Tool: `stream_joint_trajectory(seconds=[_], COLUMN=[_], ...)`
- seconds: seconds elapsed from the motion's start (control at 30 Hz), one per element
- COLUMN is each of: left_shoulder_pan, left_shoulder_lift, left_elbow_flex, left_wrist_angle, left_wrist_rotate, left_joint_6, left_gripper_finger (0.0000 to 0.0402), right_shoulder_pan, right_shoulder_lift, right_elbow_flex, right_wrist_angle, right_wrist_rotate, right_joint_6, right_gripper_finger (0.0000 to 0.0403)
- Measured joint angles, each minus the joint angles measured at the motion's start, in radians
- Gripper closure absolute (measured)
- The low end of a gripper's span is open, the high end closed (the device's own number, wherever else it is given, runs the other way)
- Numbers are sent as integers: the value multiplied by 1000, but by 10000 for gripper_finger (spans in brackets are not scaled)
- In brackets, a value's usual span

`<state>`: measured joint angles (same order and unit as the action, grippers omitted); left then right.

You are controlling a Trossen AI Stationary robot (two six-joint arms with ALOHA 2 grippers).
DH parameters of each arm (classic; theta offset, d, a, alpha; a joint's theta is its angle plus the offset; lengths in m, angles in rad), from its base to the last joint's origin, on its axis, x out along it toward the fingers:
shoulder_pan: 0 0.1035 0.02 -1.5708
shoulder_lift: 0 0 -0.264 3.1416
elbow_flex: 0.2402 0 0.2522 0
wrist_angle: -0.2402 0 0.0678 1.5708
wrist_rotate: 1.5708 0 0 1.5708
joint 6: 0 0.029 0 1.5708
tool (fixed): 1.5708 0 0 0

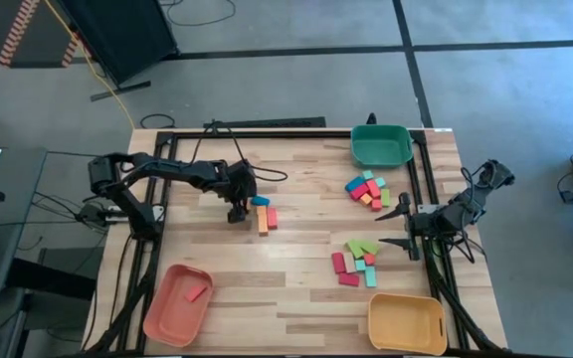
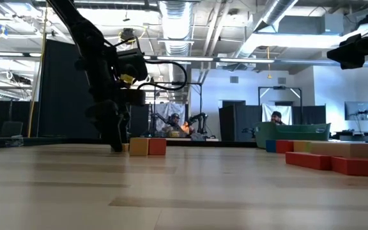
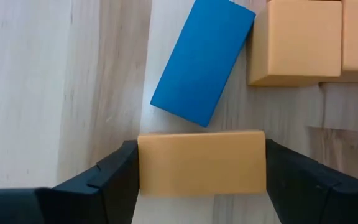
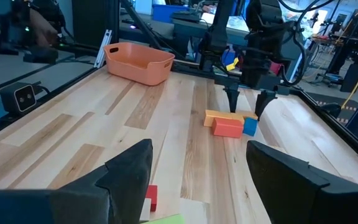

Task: Sort blocks by size
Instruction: Put the medium yellow rectangular block into the orange bin

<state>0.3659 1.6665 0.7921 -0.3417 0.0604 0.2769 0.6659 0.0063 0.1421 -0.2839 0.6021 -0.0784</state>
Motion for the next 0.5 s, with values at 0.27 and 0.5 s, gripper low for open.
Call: stream_joint_trajectory(seconds=[0.27,0.5], left_shoulder_pan=[-52,-214], left_shoulder_lift=[-101,-274], left_elbow_flex=[43,128], left_wrist_angle=[-236,-480], left_wrist_rotate=[8,18], left_joint_6=[-27,-125], left_gripper_finger=[124,123], right_shoulder_pan=[0,0], right_shoulder_lift=[0,0], right_elbow_flex=[0,0], right_wrist_angle=[1,0], right_wrist_rotate=[0,0], right_joint_6=[0,0], right_gripper_finger=[112,112])
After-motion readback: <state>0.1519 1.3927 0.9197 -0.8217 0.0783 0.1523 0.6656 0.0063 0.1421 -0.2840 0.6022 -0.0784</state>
